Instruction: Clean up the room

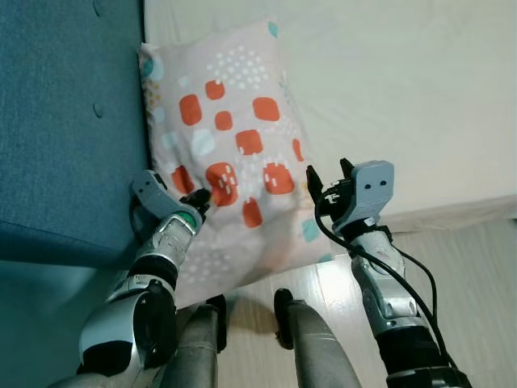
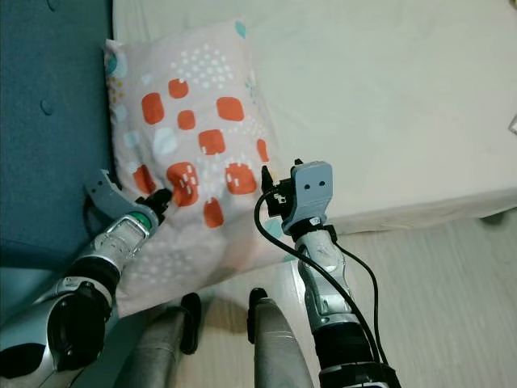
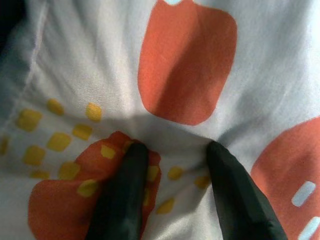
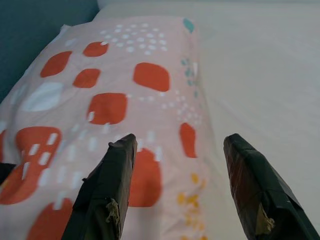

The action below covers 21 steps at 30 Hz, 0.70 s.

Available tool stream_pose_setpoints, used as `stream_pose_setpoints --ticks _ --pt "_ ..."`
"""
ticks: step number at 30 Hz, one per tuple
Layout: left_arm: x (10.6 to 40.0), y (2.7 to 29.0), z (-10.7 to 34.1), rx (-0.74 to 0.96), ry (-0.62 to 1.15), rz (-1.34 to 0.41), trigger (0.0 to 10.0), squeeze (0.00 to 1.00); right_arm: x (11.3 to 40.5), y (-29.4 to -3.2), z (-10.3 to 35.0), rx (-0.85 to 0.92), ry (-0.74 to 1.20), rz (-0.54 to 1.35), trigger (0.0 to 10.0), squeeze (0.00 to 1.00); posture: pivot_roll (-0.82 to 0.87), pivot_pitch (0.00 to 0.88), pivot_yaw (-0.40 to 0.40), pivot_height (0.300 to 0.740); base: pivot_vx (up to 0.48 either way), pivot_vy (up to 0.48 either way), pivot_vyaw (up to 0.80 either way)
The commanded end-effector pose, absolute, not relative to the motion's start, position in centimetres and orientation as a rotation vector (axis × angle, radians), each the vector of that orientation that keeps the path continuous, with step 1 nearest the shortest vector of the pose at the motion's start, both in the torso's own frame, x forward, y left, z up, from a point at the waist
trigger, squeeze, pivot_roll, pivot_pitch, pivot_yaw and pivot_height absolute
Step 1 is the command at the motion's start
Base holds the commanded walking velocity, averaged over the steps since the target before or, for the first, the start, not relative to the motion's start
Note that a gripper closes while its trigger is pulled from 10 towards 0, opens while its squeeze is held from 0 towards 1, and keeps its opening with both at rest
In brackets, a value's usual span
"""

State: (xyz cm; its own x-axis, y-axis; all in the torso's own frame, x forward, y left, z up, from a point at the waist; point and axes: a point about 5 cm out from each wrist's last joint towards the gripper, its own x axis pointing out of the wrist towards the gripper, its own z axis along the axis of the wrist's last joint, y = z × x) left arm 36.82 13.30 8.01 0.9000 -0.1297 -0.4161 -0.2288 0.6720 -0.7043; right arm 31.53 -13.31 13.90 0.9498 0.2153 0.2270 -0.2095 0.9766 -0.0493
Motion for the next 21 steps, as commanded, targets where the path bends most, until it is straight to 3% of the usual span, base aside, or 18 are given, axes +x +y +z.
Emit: stream_pose_setpoints --ticks 1,5,6,9,10,11,21 --pt "35.7 11.5 6.4 -0.851 0.544 -0.046 10.0 0.00 30.9 -13.3 13.0 -0.024 -0.196 0.214 10.0 0.00 -0.07 0.437 0.054 0.740 0.000 0.000 0.00" --pt "35.5 10.6 6.4 -0.794 0.555 -0.145 10.0 0.00 30.8 -13.4 12.9 -0.024 -0.193 0.211 10.0 0.00 -0.07 0.438 0.054 0.740 0.000 0.000 0.00" --pt "35.4 10.4 6.3 -0.778 0.562 -0.167 5.8 0.00 30.8 -13.4 12.8 -0.025 -0.191 0.209 10.0 0.00 -0.07 0.438 0.054 0.740 0.000 0.000 0.00" --pt "35.3 10.3 6.2 -0.772 0.568 -0.180 5.8 0.00 30.8 -13.5 12.8 -0.025 -0.190 0.208 10.0 0.00 -0.07 0.438 0.054 0.740 0.000 0.000 0.00" --pt "35.2 10.2 6.1 -0.777 0.572 -0.198 1.8 0.00 30.8 -13.5 12.8 -0.025 -0.190 0.206 10.0 0.00 -0.06 0.436 0.057 0.740 0.000 0.000 0.00" --pt "35.1 9.9 6.1 -0.787 0.574 -0.220 0.0 0.00 30.8 -13.5 12.8 -0.025 -0.188 0.205 10.0 0.00 -0.06 0.434 0.057 0.740 0.000 0.000 0.00" --pt "35.1 9.0 6.4 -0.742 0.558 -0.265 0.0 0.00 31.0 -13.5 12.9 -0.025 -0.188 0.203 10.0 0.00 -0.07 0.429 0.055 0.740 0.000 0.000 0.00"
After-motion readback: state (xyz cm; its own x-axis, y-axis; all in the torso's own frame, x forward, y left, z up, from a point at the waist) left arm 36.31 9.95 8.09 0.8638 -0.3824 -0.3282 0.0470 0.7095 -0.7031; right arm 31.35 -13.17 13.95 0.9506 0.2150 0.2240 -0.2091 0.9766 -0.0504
